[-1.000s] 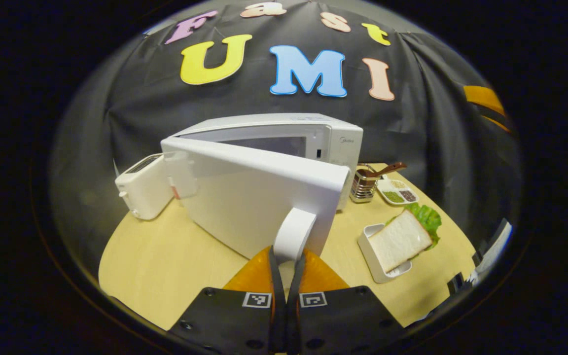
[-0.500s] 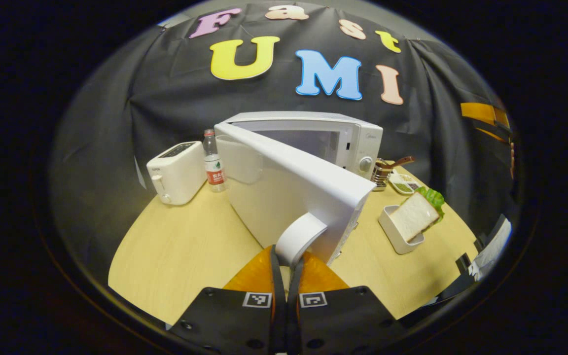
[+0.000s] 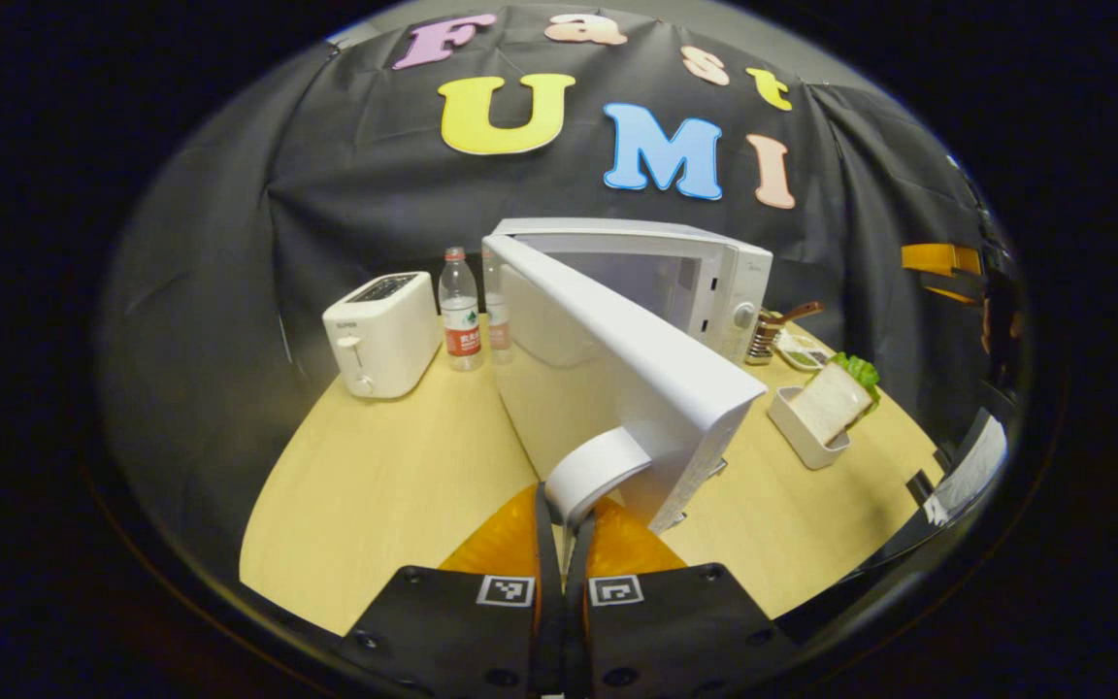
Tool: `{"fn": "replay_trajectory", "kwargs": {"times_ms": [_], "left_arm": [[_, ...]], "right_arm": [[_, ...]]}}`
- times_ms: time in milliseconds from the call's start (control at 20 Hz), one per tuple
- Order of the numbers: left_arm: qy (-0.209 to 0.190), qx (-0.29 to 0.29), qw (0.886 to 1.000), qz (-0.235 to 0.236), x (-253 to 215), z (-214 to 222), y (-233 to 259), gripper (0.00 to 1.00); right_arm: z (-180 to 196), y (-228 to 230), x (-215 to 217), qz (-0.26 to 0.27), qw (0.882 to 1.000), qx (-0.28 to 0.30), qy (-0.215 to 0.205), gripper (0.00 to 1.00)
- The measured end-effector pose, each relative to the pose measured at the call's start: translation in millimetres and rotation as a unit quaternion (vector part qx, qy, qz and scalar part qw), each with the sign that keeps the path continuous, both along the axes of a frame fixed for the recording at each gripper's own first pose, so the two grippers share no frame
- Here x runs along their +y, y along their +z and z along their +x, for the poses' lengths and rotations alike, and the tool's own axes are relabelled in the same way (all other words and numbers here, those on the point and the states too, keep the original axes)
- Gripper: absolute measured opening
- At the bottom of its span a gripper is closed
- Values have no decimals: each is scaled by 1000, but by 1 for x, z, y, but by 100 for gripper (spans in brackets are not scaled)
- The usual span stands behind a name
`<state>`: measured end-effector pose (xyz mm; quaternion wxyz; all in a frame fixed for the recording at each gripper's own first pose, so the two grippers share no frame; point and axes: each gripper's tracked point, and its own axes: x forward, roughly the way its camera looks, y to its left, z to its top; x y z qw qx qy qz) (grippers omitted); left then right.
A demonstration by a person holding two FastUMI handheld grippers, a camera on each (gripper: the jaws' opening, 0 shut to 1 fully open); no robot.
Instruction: Open the microwave oven with the left hand, put the food in, and close the microwave oven.
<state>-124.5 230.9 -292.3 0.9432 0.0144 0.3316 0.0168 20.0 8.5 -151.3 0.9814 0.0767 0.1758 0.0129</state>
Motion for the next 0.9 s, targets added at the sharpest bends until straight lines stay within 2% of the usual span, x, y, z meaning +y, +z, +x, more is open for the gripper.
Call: {"fn": "replay_trajectory", "kwargs": {"times_ms": [150,250,400,600,900], "left_arm": [[34,-3,999,-4,44,-8,2,6],[52,-11,998,-37,61,-11,4,6],[43,-18,998,-41,70,-13,1,6],[32,-24,998,-40,74,-10,2,7],[25,-31,998,-38,78,-12,0,7]], "right_arm": [[2,-16,-8,4,1000,20,-8,98],[5,-27,-16,3,999,34,-13,98],[9,-60,-36,23,997,72,-29,98],[10,-127,-71,32,986,153,-61,98],[1,-182,-50,128,962,239,-9,97]]}}
